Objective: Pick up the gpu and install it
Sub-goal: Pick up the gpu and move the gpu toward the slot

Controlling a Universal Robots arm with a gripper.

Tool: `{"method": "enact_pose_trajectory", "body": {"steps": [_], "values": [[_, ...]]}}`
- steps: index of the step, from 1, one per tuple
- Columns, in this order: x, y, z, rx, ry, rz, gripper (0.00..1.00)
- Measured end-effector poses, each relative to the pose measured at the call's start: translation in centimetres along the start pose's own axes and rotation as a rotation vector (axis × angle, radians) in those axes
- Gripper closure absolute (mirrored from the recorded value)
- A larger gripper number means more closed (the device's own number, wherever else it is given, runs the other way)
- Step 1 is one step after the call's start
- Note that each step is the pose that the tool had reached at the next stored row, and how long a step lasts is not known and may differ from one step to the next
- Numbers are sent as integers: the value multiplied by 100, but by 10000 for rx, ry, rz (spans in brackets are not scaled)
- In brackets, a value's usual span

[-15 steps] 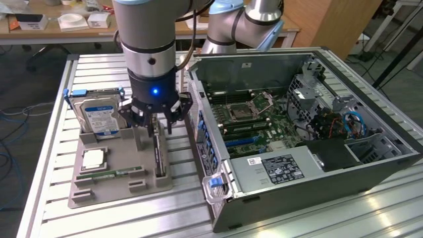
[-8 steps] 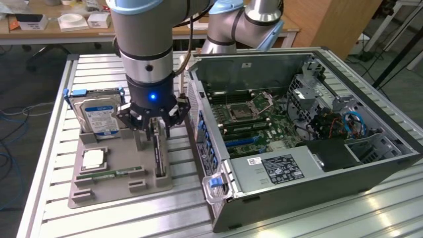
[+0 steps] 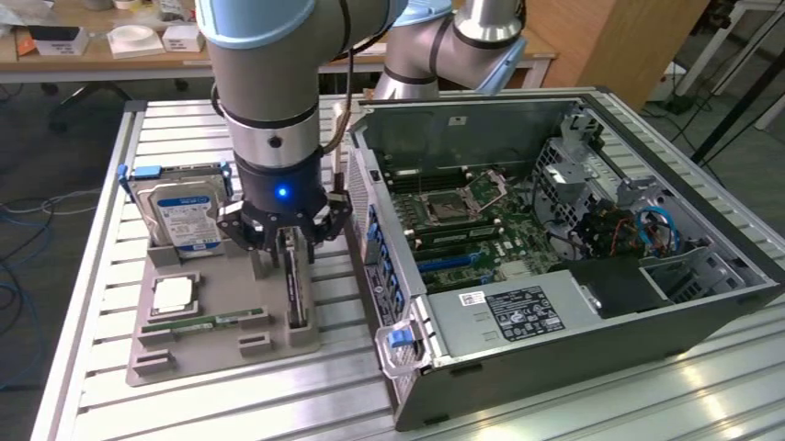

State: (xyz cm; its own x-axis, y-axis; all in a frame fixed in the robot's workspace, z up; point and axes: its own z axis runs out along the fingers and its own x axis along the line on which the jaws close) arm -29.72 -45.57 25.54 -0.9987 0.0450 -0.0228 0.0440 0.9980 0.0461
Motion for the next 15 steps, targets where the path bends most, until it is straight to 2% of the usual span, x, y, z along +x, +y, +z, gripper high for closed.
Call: {"method": "enact_pose_trajectory", "body": {"steps": [15], "values": [[48, -23, 214, 4, -9, 196, 53]]}}
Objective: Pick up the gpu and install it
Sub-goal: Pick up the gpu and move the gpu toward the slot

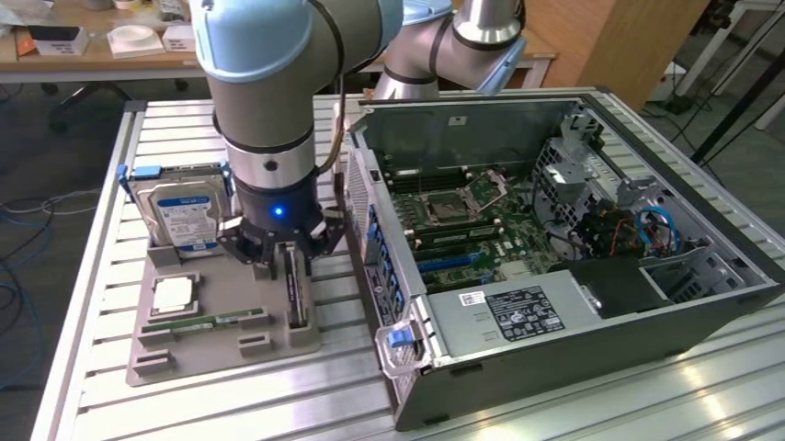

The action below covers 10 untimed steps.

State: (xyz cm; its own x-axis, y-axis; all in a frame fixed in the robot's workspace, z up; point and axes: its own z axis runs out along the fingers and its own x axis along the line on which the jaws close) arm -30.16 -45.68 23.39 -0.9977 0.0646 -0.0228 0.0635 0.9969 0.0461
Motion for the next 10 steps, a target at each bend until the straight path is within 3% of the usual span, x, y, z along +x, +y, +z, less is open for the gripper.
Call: {"method": "enact_pose_trajectory", "body": {"steps": [10], "values": [[3, -2, 49, 2, 0, 11, 53]]}}
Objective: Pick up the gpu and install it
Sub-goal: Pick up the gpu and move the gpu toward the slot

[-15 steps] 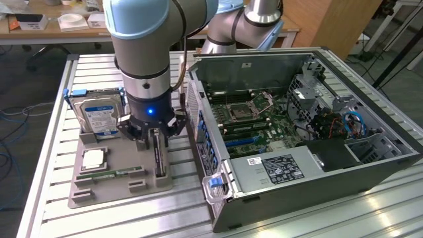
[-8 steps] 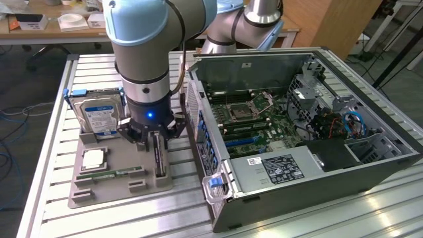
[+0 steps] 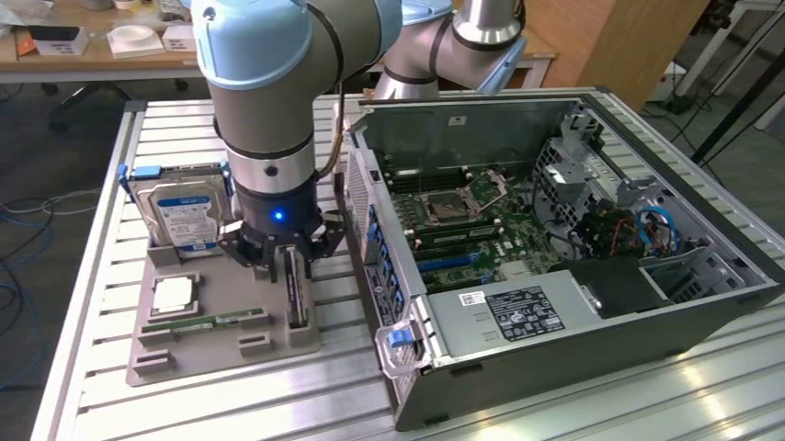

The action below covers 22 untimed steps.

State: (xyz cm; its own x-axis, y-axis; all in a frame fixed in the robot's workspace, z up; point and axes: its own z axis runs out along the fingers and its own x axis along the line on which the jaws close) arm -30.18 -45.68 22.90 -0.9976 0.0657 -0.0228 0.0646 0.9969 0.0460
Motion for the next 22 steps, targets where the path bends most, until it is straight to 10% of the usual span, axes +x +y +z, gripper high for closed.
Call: {"method": "enact_pose_trajectory", "body": {"steps": [22], "values": [[0, 0, 1, -1, 0, 0, 69]]}}
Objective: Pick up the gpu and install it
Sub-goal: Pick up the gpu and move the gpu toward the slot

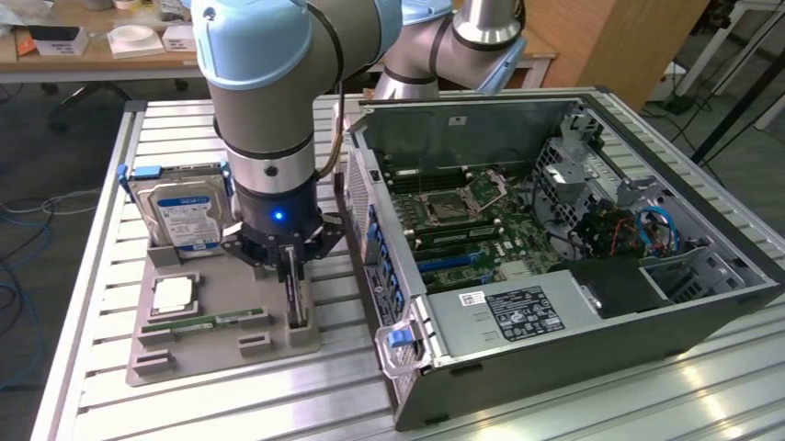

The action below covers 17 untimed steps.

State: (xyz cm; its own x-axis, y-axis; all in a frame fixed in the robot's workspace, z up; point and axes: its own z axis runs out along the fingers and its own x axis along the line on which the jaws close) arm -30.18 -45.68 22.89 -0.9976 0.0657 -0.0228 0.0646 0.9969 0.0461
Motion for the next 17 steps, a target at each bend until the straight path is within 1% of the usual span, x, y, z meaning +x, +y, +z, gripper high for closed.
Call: {"method": "enact_pose_trajectory", "body": {"steps": [3, 4, 17], "values": [[0, 0, 0, 1, 0, -1, 71], [0, 0, 0, 0, 0, 0, 74], [0, 0, 0, 0, 0, 0, 74]]}}
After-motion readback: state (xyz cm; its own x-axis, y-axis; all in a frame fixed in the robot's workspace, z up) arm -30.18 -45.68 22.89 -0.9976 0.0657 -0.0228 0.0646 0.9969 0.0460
